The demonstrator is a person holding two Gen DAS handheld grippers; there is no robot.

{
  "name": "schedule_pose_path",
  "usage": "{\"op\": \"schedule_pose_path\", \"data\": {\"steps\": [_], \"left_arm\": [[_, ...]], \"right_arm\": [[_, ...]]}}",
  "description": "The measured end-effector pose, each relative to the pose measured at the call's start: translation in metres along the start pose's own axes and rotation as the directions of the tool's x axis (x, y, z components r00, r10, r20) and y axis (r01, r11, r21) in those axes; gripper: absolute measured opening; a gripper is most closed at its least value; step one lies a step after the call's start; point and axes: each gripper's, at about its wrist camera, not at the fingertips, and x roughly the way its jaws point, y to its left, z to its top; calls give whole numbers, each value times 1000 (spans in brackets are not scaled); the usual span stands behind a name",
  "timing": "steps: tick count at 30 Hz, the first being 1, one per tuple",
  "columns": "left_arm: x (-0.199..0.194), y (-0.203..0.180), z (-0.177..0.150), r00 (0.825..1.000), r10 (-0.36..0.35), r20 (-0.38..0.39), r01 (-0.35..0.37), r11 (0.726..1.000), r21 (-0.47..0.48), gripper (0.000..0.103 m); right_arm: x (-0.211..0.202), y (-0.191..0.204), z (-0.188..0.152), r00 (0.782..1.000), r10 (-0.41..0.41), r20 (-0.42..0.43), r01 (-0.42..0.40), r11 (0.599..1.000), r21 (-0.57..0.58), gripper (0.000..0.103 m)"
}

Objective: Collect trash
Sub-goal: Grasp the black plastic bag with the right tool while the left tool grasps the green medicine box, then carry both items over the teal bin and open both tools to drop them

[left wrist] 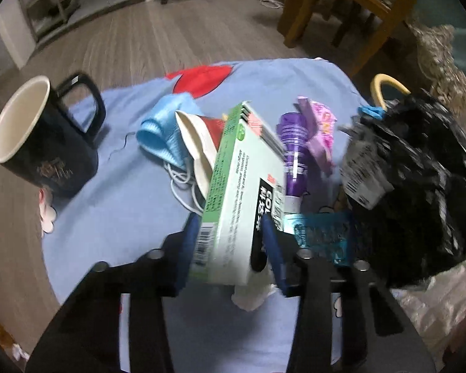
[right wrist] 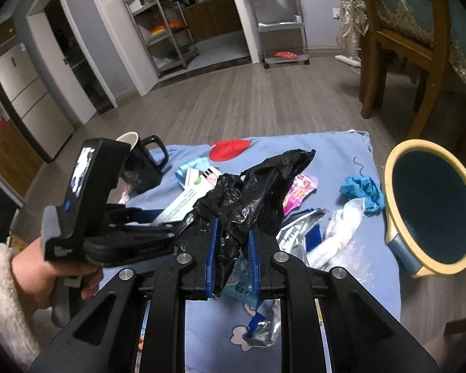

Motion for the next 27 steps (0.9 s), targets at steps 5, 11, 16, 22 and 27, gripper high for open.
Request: {"op": "schedule_pose_path", "data": {"steps": [5,11,16,22,27], "left_arm": [[-27,-27,-6,997,58,59,-64,993,96,23],[-62,-42,-10,985,86,148,-105,986,127,19],[-82,-43,-13,981,67,180,-87,991,106,18],[-109,-58,-10,970,37,240,-70,989,129,18],[-124,-74,1,964,13,267,-57,986,159,18]], "right_arm": [[-7,-4,3,1000,-3,23,2,1000,26,19],[-26,-12,14,997,-3,74,-1,998,57,19],[-38,-30,19,997,-2,83,-8,993,119,19],[-65,-66,35,996,13,88,-30,980,198,19],[-92,-98,47,990,-11,142,-24,971,239,19]]}}
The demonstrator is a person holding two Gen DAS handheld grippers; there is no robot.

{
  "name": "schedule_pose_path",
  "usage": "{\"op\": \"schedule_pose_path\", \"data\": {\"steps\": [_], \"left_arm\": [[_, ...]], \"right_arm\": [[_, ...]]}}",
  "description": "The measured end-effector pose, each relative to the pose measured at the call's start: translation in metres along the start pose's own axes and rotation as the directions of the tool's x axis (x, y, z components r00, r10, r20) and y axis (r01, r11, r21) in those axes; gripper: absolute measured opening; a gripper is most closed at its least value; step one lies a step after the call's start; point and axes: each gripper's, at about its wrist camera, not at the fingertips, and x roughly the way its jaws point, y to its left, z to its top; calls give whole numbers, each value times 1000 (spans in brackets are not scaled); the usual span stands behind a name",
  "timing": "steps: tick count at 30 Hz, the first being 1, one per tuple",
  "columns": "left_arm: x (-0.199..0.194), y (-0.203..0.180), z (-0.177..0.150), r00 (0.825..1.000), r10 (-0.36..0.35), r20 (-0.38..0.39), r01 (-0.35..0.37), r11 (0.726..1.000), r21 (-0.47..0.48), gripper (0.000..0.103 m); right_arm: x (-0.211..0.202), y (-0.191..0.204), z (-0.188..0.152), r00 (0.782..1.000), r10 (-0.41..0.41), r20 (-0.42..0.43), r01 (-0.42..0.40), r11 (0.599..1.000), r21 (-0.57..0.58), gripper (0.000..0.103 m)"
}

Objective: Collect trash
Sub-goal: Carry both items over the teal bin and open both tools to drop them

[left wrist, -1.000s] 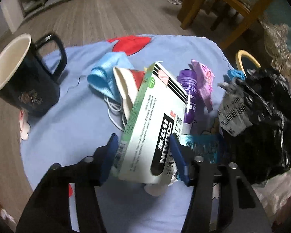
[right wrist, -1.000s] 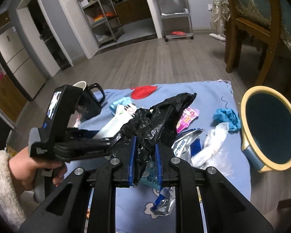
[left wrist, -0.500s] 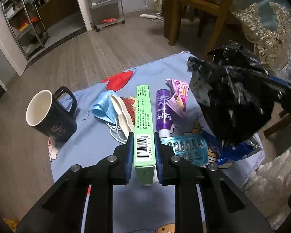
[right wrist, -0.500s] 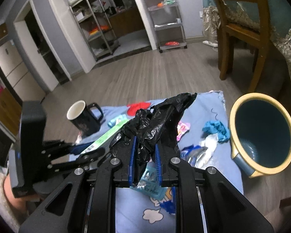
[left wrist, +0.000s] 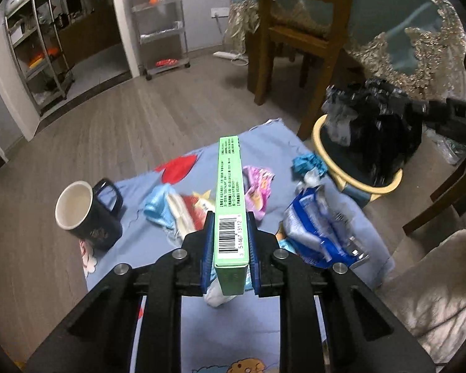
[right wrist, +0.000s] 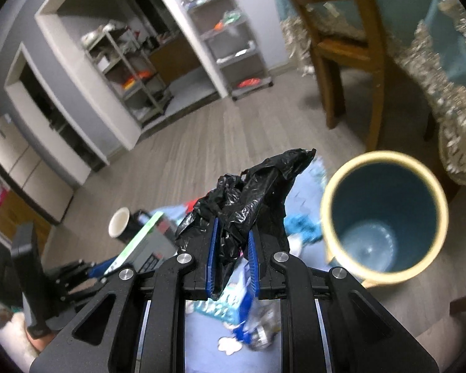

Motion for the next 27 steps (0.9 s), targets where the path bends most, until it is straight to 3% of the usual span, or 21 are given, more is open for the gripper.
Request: {"op": "schedule_pose_path", "data": {"steps": [6,13,22,24,27], "left_arm": [[5,-36,37,998,-62,32,60,996,72,18],[37,-109,77,979,-203,12,199,966,166,18],[111,-189,110,954,-296,-41,297,924,240,19],[123,-197,112,954,-292,-61,298,921,252,19],[136,-200,114,954,-290,-74,300,920,254,25]], "right_arm": [[-24,-62,27,989,-121,81,117,992,45,19],[-15,-136,25,965,-256,49,250,962,108,19],[28,-205,-2,965,-259,-51,263,925,274,19],[32,-209,-2,964,-261,-55,266,921,286,25],[35,-209,-3,959,-278,-50,281,919,276,53]]}}
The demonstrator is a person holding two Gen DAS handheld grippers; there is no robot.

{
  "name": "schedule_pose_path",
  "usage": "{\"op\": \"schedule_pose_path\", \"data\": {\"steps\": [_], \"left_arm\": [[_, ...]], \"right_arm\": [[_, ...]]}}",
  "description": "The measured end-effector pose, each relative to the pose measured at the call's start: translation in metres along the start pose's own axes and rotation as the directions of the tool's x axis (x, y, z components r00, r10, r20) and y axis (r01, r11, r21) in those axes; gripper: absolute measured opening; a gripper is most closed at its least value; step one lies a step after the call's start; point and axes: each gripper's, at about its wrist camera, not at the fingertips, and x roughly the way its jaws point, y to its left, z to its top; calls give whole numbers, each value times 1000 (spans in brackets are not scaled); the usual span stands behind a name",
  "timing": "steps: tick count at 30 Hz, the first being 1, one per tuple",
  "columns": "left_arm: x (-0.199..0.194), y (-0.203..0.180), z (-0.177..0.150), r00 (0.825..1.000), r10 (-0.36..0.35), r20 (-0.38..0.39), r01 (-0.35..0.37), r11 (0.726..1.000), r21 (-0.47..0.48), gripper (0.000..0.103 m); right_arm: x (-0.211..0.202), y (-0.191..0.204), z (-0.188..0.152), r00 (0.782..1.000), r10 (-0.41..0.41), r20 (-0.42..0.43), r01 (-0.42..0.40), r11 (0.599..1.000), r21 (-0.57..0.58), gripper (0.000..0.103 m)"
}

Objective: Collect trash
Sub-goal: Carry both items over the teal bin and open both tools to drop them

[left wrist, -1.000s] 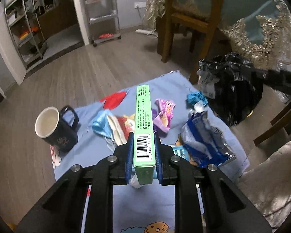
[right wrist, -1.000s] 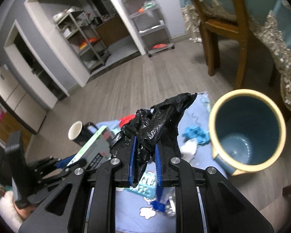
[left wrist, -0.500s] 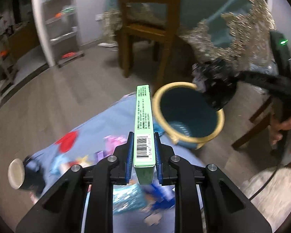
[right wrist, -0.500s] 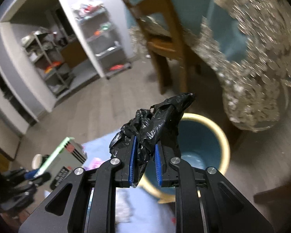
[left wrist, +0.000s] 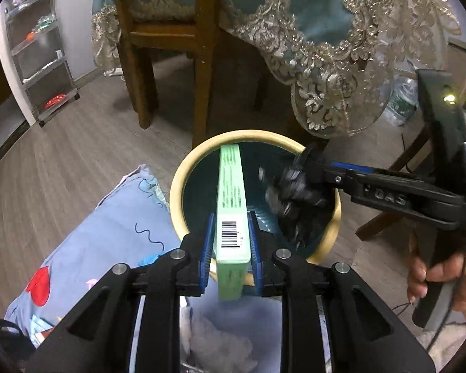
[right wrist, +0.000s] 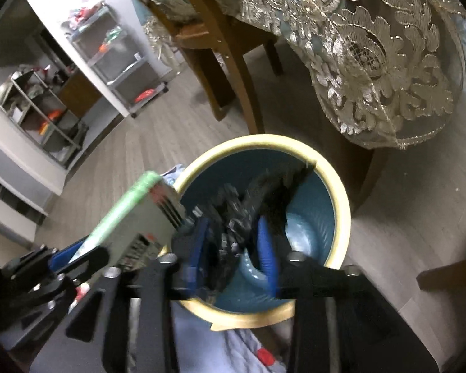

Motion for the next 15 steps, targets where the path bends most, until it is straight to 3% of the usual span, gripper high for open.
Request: {"op": "schedule_pose_path", "data": {"steps": [1,2,3,5,6,11,15], "left_arm": [[1,2,-1,1000,6,-1,-6,1000,-8,42],[1,3,-3,1000,15,2,-15,1000,-14,66],[-1,5,-4,999,27,16,-27,999,-19,76],[-6,9,-9,998,43,45,-42,999,-26,92],[-9,12,-11,997,63,48,-61,997,-42,97],[-22,32,-23,992,126,21,-122,983,-135,97],[-40,43,-42,978,209,21,-206,975,-86,97]], "right_arm": [[-1,1,0,1000,2,4,-2,1000,-3,63],[-1,3,-1,1000,4,8,-4,1000,-8,64],[-2,5,-1,1000,2,9,-2,1000,-13,65],[-1,9,-2,1000,-7,3,7,1000,-22,80],[-1,10,-3,1000,-4,6,4,1000,-22,81],[-3,17,-3,1000,-1,9,1,998,-58,82],[-4,26,-4,1000,-1,12,2,996,-93,85]]}}
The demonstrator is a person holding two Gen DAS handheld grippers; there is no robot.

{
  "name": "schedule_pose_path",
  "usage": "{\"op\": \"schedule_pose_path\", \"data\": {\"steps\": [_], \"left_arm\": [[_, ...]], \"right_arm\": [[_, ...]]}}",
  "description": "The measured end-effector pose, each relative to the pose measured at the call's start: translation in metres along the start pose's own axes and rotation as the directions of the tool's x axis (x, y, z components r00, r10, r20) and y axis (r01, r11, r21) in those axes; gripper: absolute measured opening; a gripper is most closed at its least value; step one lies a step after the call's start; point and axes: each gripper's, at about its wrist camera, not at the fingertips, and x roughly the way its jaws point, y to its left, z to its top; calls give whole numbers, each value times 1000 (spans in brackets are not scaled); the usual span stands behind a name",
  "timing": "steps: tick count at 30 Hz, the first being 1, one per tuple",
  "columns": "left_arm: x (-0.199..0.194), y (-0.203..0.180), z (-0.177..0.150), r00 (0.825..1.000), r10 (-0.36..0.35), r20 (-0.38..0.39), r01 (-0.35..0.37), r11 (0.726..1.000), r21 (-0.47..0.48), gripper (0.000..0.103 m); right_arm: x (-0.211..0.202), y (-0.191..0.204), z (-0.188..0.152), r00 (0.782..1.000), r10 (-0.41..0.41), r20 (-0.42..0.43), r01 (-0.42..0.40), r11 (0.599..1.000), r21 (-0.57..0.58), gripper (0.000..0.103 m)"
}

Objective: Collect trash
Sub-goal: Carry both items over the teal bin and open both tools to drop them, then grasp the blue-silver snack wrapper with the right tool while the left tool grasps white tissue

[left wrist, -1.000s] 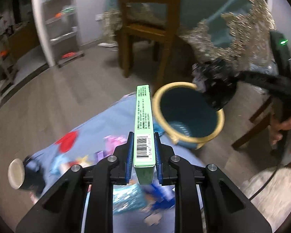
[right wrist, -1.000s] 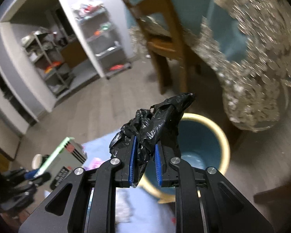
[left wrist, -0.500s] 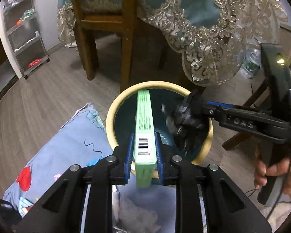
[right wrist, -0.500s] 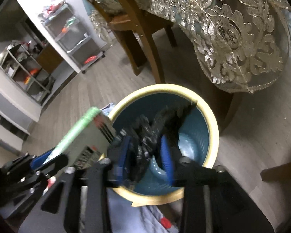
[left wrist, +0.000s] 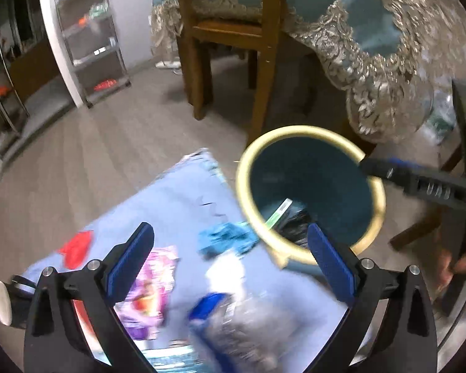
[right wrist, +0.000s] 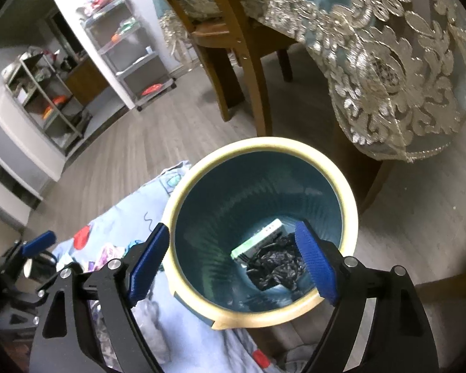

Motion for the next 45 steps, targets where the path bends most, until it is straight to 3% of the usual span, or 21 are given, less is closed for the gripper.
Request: {"op": "schedule_pose_path", "data": {"steps": [6,10,15,19,22,28,33,37,40,43,45], "left_arm": [[-28,38,-31,1000,-7,-10,7,1000,7,97],[-48,63,-48,1000,-13,-4,13,999,-52,97],[-72,87,-79,999,36,-16,-37,995,-89,97],[-85,101,-103,999,38,0,-37,995,-91,97],[-81,115,-122,996,84,-44,-88,991,-97,97],[-68,141,-140,994,81,-75,-92,983,-161,97],[-46,140,-165,985,89,-150,-106,989,-104,97],[-34,144,-181,976,84,-199,-106,990,-98,97],[-25,146,-190,968,98,-232,-123,988,-94,97],[-21,145,-194,968,83,-236,-108,990,-94,96],[-20,143,-195,968,77,-238,-99,992,-82,90]], "right_arm": [[-5,10,0,1000,-3,12,4,999,-47,85],[-9,18,-1,1000,0,16,1,997,-77,85],[-13,35,-7,999,37,19,-33,986,-161,92],[-9,50,-14,995,102,-15,-102,969,-223,96],[-2,64,-20,990,123,-72,-138,955,-264,96],[6,108,-39,972,168,-165,-224,878,-423,96],[13,156,-69,949,179,-258,-303,741,-599,96],[22,189,-96,940,134,-314,-325,633,-703,96],[30,194,-105,937,109,-333,-326,617,-716,95],[35,191,-105,935,97,-341,-321,640,-698,93],[39,188,-105,934,89,-346,-316,656,-686,88]]}}
